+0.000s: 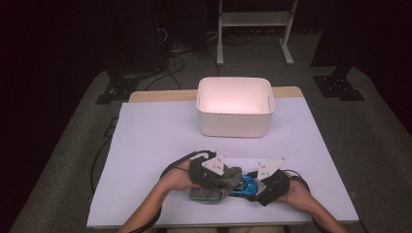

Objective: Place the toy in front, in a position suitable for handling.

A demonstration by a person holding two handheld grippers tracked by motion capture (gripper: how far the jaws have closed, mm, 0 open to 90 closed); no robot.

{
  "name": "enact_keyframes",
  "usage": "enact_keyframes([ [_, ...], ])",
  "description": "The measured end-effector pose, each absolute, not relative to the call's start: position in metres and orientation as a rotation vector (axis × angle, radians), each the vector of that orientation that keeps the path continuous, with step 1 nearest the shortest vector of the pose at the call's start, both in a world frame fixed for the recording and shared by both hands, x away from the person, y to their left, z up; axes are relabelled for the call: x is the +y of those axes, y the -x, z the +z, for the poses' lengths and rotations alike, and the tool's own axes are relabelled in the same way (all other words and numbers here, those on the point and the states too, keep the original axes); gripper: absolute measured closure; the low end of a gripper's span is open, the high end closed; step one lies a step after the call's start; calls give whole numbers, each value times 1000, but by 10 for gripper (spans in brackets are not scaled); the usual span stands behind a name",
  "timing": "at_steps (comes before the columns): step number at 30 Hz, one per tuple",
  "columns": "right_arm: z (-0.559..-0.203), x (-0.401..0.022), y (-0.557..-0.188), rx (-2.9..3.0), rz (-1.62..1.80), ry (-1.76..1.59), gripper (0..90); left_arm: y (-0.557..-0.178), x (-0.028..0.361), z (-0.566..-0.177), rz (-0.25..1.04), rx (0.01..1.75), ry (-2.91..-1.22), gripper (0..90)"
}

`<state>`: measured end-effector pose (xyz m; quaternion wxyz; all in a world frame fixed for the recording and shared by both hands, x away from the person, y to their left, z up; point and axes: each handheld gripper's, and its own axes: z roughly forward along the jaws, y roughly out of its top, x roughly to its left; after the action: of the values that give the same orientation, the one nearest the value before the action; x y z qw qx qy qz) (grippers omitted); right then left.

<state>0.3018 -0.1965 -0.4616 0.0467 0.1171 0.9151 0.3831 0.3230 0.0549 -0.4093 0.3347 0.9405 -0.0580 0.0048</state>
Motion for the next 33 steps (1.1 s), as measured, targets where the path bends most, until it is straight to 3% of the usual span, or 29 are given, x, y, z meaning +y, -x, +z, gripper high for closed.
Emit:
enact_keyframes([
  [16,-462,-197,-301,2784,1172,-355,220,-321,105,-412,56,2,-2421,786],
  [33,-456,-192,-306,2797,1192,-418,139,-322,116,-417,70,80,-2279,781],
])
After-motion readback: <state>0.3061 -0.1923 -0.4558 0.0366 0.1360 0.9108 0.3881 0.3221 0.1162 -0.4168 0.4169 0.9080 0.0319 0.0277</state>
